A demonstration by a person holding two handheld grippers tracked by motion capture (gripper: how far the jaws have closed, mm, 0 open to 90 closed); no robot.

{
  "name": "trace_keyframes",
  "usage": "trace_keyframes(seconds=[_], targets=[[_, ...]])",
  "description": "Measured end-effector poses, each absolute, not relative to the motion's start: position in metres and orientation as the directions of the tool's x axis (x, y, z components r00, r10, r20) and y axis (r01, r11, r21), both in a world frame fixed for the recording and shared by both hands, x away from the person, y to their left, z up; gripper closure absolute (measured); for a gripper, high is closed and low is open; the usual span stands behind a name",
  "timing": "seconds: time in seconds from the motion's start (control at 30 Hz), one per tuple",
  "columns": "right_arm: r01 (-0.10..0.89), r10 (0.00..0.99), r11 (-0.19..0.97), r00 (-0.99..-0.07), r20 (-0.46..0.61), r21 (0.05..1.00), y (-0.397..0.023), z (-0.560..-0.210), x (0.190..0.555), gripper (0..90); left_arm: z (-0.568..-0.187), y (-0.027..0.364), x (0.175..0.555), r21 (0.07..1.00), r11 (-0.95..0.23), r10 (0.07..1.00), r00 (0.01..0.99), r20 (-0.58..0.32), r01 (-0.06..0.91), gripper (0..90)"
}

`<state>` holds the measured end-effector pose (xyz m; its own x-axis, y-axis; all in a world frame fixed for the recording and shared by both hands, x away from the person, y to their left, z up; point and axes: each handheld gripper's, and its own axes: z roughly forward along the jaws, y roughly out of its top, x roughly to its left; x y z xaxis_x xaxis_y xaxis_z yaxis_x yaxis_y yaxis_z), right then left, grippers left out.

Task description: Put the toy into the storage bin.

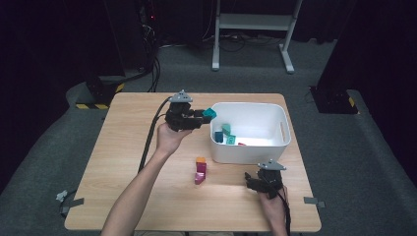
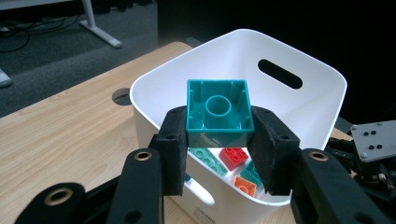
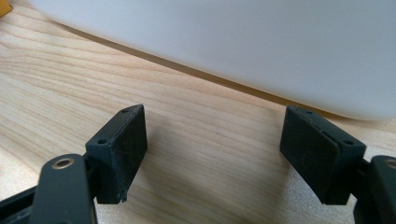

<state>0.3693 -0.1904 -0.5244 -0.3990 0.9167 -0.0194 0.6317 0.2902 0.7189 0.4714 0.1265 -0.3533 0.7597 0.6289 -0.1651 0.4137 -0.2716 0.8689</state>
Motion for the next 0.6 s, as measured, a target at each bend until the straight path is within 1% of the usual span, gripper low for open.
trace_keyframes(seconds=[0.27,0.4,0.6], targets=[[0.632,0.917,0.291,-0.399,-0.02,0.719,-0.19,-0.524,0.369,22.8,-0.358,0.114,0.475,0.867,-0.283,0.61,0.775,-0.168,0.41,58.5],[0.632,0.917,0.29,-0.399,-0.019,0.719,-0.19,-0.524,0.369,22.8,-0.359,0.11,0.477,0.867,-0.272,0.6,0.778,-0.187,0.418,58.4],[0.632,0.917,0.29,-0.399,-0.019,0.719,-0.19,-0.524,0.369,22.8,-0.362,0.101,0.478,0.859,-0.301,0.587,0.79,-0.175,0.414,58.4]])
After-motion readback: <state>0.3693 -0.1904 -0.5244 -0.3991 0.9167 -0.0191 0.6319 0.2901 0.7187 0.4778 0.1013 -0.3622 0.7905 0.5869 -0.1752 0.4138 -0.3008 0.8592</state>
